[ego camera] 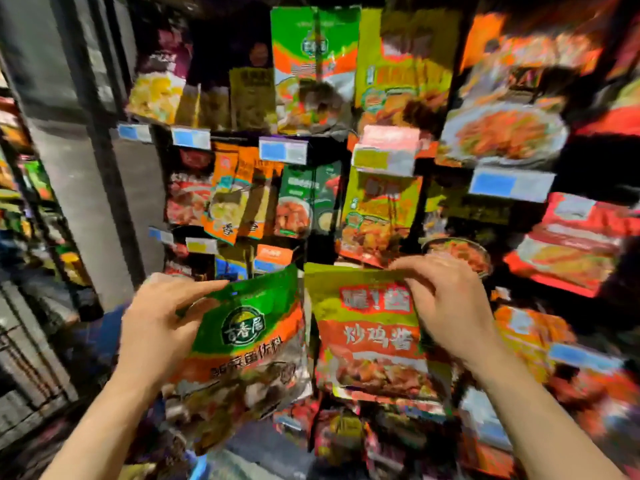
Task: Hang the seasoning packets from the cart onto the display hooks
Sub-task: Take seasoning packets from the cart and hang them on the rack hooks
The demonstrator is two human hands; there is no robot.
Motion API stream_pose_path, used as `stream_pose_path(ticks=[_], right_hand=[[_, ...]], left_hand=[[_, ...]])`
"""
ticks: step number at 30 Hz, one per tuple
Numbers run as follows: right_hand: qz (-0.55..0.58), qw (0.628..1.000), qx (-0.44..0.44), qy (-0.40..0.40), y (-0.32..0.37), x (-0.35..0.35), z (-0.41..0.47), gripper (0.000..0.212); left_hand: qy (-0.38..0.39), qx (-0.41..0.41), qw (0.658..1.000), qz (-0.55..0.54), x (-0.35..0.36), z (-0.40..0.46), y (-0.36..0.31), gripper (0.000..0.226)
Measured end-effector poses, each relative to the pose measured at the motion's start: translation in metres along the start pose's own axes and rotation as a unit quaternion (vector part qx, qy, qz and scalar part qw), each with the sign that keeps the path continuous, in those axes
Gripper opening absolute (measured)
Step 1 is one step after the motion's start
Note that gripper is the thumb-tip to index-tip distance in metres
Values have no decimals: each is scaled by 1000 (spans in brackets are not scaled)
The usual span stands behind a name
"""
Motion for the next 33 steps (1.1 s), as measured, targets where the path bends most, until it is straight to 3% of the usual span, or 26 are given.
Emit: stream_pose_path(ticks=[8,14,26,33], right_hand=[[-48,995,74,-44,-48,-79,-21,21],[-60,990,117,-51,-62,-109,-25,18],[-63,989,109,-73,-42,-114,34,18],[-77,984,151,-54,-39,-88,30,18]], left_hand=[[6,11,995,-95,54,7,-62,37],[23,35,995,-91,68,12,-88,23],[4,79,990,-113,58,49,-96,17],[24,97,988,-121,58,62,-77,18]])
Point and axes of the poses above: each hand's wrist, its own z-axis towards the middle knuckle, its own x-axis out of the palm, y = z × x, the point moved 3 cm from there along z, towards the middle knuckle, and after that the axes turned 14 degrees about -y, right-handed, at the moved point
